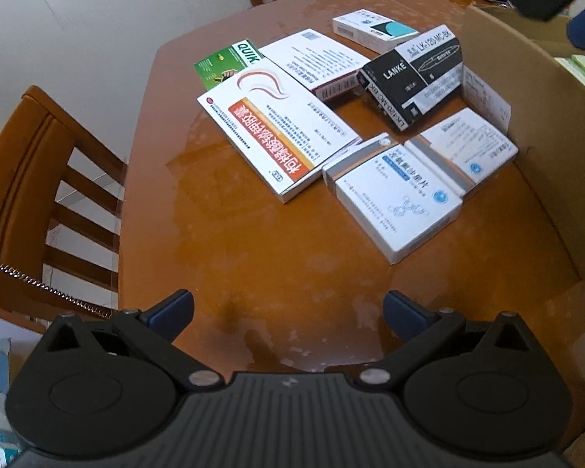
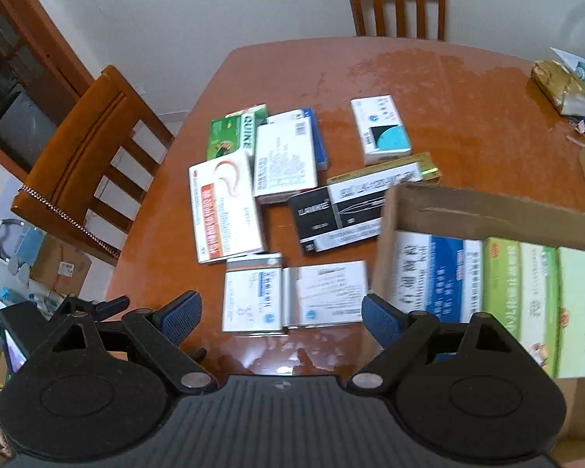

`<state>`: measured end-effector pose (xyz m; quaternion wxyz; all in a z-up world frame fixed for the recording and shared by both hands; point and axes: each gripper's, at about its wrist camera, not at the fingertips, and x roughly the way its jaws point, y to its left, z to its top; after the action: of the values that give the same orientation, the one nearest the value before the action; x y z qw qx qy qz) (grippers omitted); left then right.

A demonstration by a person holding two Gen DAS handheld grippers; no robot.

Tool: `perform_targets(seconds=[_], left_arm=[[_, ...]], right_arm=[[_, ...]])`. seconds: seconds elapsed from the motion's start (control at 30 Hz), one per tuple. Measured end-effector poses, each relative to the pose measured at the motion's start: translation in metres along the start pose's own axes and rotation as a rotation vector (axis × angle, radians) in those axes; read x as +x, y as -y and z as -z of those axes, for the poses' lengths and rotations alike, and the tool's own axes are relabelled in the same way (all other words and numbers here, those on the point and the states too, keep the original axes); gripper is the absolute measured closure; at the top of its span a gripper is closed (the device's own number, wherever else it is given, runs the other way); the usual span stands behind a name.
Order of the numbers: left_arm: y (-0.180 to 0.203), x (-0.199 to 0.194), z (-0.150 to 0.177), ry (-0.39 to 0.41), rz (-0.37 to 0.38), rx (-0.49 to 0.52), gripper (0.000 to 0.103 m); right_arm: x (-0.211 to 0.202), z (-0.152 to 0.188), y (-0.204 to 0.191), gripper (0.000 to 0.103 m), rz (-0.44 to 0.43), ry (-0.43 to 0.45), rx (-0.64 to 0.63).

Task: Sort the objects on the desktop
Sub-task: 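Move the right gripper down onto the white-red bismuth potassium citrate capsule box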

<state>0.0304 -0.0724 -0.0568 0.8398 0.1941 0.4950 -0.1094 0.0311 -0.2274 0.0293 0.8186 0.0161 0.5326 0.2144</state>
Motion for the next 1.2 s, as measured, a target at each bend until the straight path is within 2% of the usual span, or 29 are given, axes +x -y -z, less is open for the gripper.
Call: perform_targets(seconds=[0.23,0.4,0.67,0.8,0.93,1.2], left_arm=[[-0.014,0.012,0.006,-0.011,0.042,0.015,0.0],[-0.019,0.014,0.013,-0.008,0.091,0.028,0.0],[-0.023,0.016,0.019,0.026,0.168,0.1,0.0],[-0.028,0.019,0.018,0.042,0.196,0.106,0.0],[-0.034,0.022,0.015,0.056,0.213,0.106,0.0],[-0.043,0.031,0.012,0.055,0.249,0.061,0.0]], right_arm=[[0.029,0.004,-0.041,0.011,0.001,-0.04,-0.057],[0.049,0.0,-0.059,0.011,0.064,-0.008,-0.076],[0.081,-0.013,-0.084,0.011,0.114,0.017,-0.112],[0.098,-0.022,-0.096,0.011,0.147,0.056,-0.173],[0.114,-0.033,-0.1,0.01,0.173,0.089,-0.185],[0.148,-0.046,-0.093,0.009,0.212,0.02,-0.178]])
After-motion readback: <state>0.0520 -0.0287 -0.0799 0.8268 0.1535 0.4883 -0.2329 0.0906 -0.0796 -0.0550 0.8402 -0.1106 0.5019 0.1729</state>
